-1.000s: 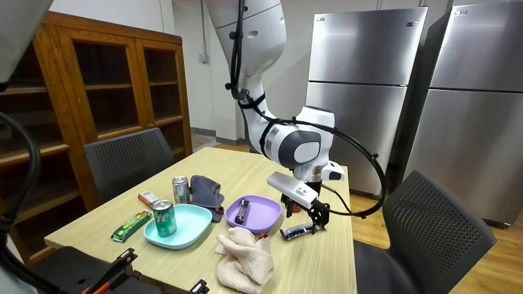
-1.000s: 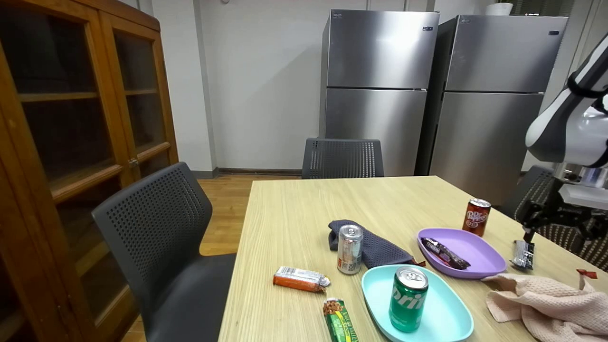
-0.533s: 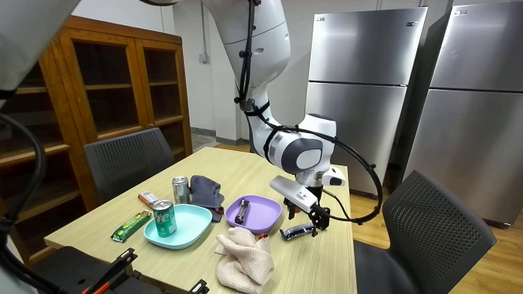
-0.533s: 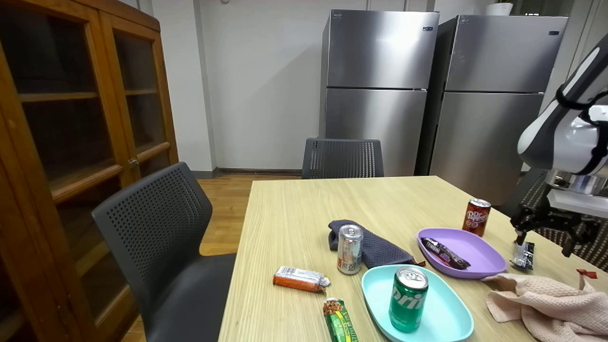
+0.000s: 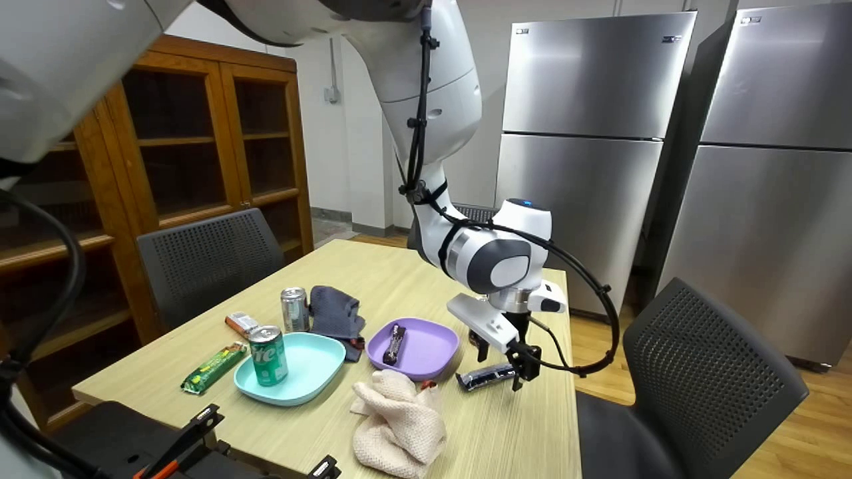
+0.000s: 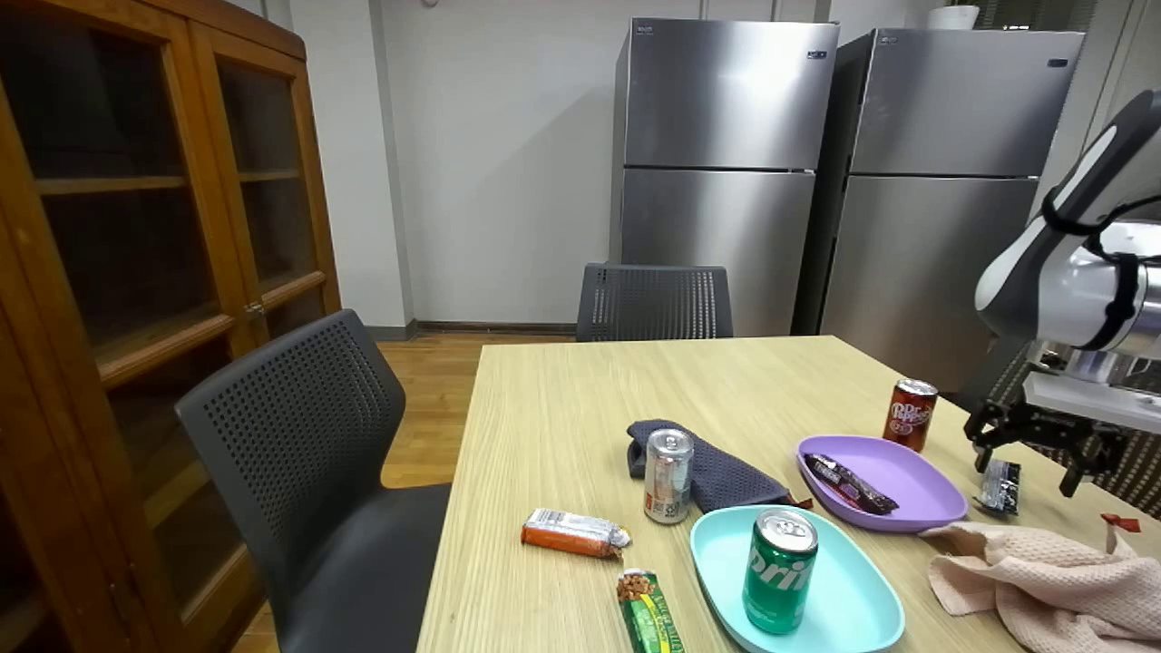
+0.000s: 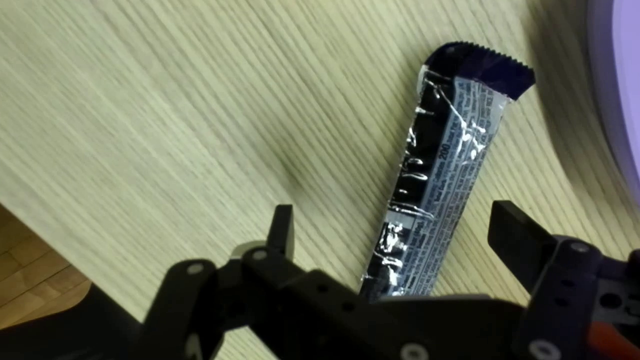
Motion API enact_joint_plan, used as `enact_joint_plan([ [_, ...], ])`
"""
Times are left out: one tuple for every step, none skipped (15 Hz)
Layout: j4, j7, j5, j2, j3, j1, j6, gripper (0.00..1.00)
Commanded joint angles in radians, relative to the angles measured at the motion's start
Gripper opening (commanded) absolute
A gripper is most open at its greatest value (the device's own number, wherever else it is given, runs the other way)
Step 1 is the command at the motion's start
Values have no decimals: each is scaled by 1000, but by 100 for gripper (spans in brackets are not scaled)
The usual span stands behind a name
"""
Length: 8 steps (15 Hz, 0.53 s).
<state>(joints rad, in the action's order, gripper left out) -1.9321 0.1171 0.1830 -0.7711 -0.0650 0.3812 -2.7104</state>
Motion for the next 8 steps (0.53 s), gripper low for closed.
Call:
enact_joint_plan([
  [58, -38, 5, -36, -6, -12, 24, 100],
  [63, -45, 5, -40, -8, -14, 26, 100],
  [64, -48, 4, -42, -9, -15, 26, 100],
  [61, -47, 4, -39, -7, -14, 24, 100],
  [58, -40, 11, -37, 3, -6, 16, 75],
  [55, -40, 10, -34, 3, -6, 17, 74],
  [55, -42, 10, -33, 2, -8, 16, 65],
  [56, -44, 8, -33, -1, -9, 20, 58],
])
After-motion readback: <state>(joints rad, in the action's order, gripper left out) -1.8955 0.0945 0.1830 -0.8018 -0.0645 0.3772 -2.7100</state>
